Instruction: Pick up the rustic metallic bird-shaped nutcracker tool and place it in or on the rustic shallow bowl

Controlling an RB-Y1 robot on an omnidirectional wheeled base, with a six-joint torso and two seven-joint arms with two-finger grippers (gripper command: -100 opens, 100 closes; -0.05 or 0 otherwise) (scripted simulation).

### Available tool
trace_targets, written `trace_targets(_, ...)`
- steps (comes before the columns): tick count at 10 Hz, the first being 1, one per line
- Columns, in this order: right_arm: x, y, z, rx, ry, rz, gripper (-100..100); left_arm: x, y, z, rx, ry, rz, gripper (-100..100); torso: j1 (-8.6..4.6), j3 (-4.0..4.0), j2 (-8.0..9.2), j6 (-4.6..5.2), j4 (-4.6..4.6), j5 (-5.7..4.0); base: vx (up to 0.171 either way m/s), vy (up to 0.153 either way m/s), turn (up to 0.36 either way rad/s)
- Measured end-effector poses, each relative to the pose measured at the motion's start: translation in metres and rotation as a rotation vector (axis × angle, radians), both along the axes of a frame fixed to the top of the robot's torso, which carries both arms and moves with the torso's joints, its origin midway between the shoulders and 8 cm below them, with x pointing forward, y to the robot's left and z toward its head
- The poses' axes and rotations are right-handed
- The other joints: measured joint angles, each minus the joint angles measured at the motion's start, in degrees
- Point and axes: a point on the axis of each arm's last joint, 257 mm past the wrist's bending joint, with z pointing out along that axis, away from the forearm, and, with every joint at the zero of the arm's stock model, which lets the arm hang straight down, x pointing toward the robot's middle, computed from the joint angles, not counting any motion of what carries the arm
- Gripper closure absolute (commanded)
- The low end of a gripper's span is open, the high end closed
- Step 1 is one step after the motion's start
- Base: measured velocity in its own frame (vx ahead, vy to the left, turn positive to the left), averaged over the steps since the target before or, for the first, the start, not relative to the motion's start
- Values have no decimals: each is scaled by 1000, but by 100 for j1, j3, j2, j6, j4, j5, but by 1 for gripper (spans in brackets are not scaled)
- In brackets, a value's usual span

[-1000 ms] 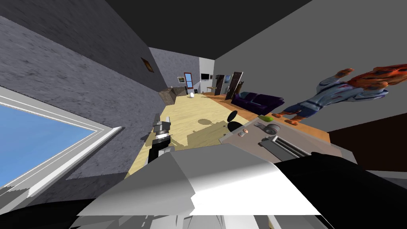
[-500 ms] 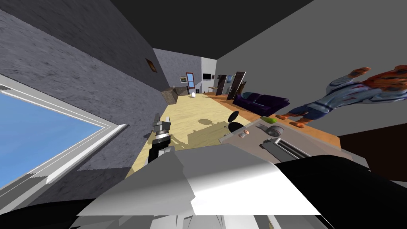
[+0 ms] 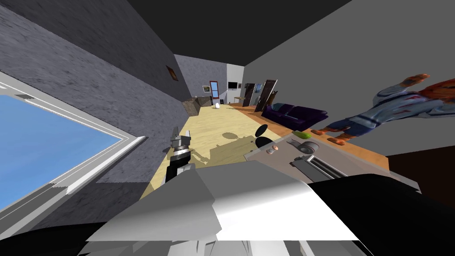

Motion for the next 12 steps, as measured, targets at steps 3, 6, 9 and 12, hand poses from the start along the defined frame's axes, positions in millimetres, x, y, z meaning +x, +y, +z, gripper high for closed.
trace_targets(3, 14, -7, -1, -20, -15, 65, 0, 0, 0, 0, 0, 0, 0, 0, 3, -1, -3, 2, 0, 0, -27, -27, 18)
trace_targets(6, 16, 0, -8, -20, -15, 59, -100, 0, 0, 0, 0, 0, 0, 0, -3, -5, -9, 1, -2, -1, -21, -47, 46)
trace_targets(9, 16, 7, -16, -20, -13, 49, -100, 0, 0, 0, 0, 0, 0, 0, -1, -6, -11, 1, -2, -1, -18, -46, 32)
trace_targets(12, 16, 12, -21, -20, -11, 46, 100, 0, 0, 0, 0, 0, 0, 0, 11, -8, -14, 2, -3, 2, -5, -9, 11)
